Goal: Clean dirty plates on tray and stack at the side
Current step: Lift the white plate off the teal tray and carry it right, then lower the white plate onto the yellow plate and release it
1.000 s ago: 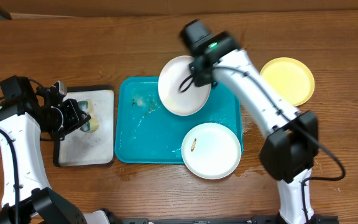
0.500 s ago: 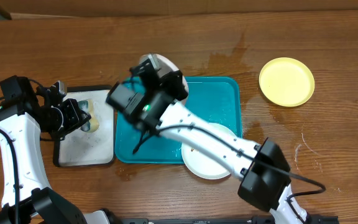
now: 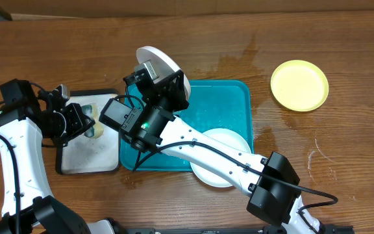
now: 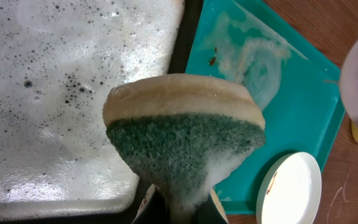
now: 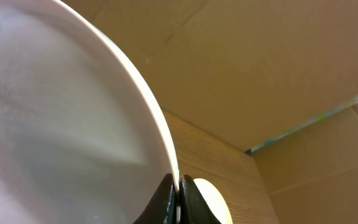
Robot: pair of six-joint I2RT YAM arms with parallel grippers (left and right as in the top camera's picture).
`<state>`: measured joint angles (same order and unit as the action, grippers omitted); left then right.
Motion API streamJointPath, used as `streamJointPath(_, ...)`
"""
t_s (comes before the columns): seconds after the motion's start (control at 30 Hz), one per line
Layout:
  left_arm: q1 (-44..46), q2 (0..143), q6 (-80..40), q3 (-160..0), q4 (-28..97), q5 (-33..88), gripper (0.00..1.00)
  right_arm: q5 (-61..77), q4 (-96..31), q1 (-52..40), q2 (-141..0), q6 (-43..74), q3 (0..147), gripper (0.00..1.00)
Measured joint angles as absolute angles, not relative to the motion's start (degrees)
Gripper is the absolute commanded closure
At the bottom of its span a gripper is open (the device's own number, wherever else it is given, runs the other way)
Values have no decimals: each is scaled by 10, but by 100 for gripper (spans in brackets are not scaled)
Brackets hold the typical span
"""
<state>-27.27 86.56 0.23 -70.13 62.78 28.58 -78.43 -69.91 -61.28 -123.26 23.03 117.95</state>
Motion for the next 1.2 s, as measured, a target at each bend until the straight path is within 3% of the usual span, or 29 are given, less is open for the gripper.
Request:
streamJointPath(0.33,-273,866,2,-701,628,286,96,-771,-683,-610,-1233,266,1180,96)
streamJointPath(0.57,-273,866,2,-701,630,286,96,-534,-669,-554,-1233,274,1180,96)
streamJointPath(0.93,-273,866,2,-701,630,288,96,-4,-660,-287,-1233,215,1180,96)
streamJointPath(1.2,-273,866,2,-701,628,288,96,102,-720,-43,-1233,171,1180,96)
